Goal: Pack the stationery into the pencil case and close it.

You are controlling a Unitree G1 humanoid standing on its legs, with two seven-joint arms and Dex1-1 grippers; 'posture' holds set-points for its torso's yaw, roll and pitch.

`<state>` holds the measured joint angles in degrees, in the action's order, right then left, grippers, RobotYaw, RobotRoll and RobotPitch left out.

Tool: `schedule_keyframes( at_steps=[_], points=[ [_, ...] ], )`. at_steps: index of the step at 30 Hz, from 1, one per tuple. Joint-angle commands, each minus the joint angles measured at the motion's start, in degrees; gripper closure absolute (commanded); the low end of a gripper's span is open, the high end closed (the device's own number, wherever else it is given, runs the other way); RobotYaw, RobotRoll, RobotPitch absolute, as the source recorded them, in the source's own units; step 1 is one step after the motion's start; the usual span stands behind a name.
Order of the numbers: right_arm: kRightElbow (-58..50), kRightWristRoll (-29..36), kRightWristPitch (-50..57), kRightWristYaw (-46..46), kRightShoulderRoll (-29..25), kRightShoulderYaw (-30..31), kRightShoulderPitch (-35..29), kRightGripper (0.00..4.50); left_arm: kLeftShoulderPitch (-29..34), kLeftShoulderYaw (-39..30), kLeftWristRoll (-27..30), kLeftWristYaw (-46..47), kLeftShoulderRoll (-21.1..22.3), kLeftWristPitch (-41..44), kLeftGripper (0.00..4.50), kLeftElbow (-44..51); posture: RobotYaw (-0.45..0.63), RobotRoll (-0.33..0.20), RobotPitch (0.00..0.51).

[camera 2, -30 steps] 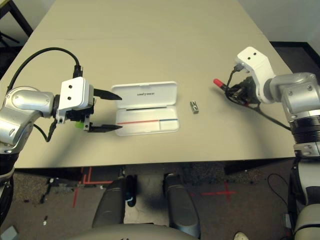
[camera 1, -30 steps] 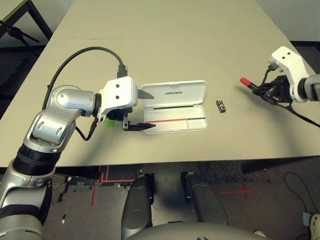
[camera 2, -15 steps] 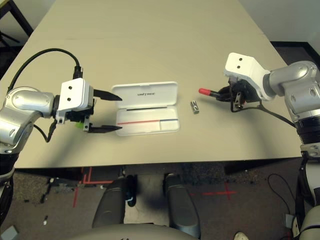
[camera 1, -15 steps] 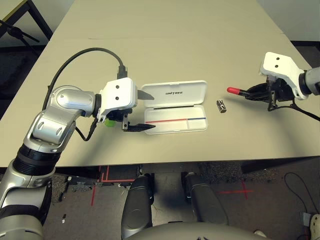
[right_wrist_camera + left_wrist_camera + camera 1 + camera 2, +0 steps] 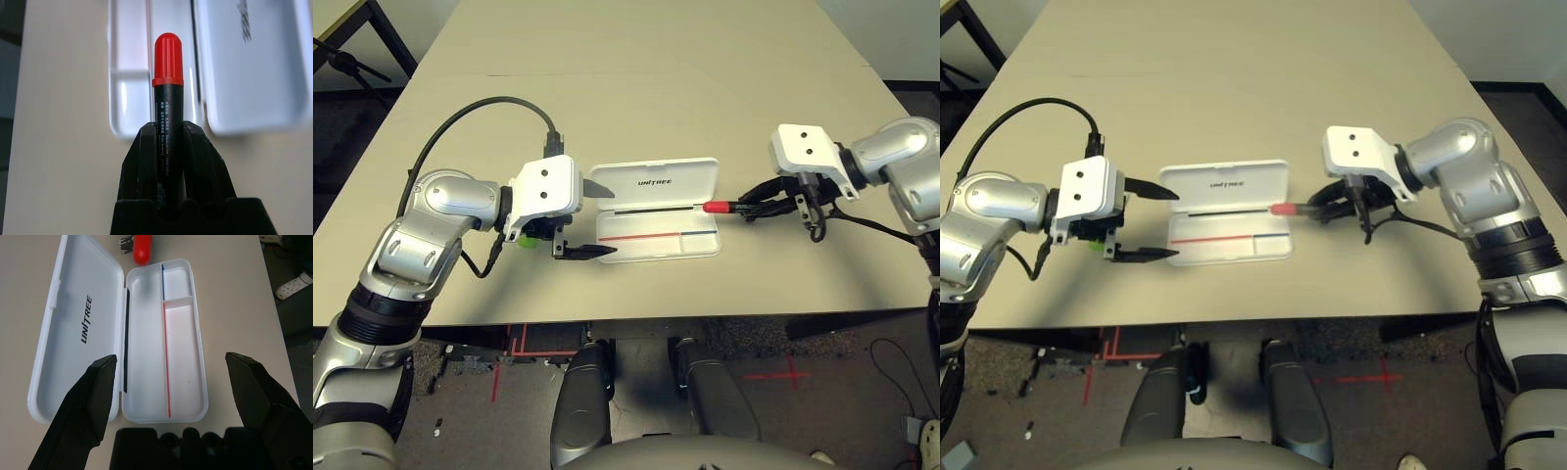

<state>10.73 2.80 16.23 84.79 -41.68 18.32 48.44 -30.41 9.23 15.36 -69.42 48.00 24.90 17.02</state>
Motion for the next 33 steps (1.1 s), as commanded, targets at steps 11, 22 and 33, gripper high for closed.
schedule_keyframes(
  at_steps=[11,22,33],
  points=[
    [5.42,-6.53,-4.27,-6.28,9.49,5.89,3.24,4.02,3.58,-0.34,-0.09,2.31,1.26,1.38,0.0,2.56,0.02,0.0,0.192],
    [8.72,-6.76,-11.83,-8.98,12.85,5.24,2.11,3.23,5.1,-1.0,0.34,3.39,2.12,2.41,0.0,4.03,0.04,0.0,0.196],
    [1.39,3.59,-5.37,-1.65,5.28,-1.35,-1.98,0.01,5.22,-0.55,0.45,3.31,2.39,2.08,0.0,3.32,0.02,0.0,0.206]
  ],
)
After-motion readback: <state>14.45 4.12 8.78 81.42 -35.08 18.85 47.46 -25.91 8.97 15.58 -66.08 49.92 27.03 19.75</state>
